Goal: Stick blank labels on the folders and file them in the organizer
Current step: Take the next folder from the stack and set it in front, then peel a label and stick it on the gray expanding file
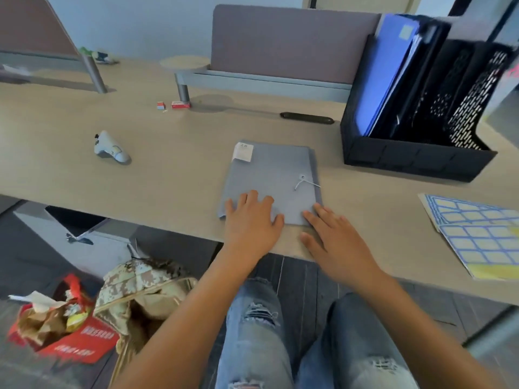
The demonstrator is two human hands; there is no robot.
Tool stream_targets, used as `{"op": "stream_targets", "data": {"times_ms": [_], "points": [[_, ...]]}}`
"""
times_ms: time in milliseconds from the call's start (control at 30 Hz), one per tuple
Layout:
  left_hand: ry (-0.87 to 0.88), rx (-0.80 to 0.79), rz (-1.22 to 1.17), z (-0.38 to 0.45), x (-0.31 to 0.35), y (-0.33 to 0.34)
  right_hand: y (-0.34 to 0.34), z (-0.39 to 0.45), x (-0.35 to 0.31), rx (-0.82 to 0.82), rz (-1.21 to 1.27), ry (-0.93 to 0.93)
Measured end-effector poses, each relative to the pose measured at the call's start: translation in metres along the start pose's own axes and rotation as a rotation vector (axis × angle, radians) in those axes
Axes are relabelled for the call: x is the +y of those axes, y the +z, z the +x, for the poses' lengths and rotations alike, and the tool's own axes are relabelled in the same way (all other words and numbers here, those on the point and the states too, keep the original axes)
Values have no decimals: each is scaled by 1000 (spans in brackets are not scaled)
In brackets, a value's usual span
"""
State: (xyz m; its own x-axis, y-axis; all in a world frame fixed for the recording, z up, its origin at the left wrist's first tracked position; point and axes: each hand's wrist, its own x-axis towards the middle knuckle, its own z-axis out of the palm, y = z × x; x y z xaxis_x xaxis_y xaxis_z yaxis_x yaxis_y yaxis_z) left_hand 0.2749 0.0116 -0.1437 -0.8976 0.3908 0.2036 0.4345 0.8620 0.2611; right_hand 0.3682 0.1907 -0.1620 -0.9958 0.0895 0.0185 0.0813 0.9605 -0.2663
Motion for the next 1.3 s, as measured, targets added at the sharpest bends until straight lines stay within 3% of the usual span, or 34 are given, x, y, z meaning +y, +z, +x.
{"op": "stream_targets", "data": {"times_ms": [367,567,833,1100,1300], "points": [[183,-45,52,-75,100,25,-1,-135,58,150,32,140],[180,-78,57,-76,132,26,-9,-157,74,188,92,156],[279,-18,-125,-49,201,26,-37,-181,136,446,227,308],[372,-108,-118,-15,289,55,-59,-190,211,513,197,467],[325,-168,-33,2,307,77,-47,-187,237,460,72,469]]}}
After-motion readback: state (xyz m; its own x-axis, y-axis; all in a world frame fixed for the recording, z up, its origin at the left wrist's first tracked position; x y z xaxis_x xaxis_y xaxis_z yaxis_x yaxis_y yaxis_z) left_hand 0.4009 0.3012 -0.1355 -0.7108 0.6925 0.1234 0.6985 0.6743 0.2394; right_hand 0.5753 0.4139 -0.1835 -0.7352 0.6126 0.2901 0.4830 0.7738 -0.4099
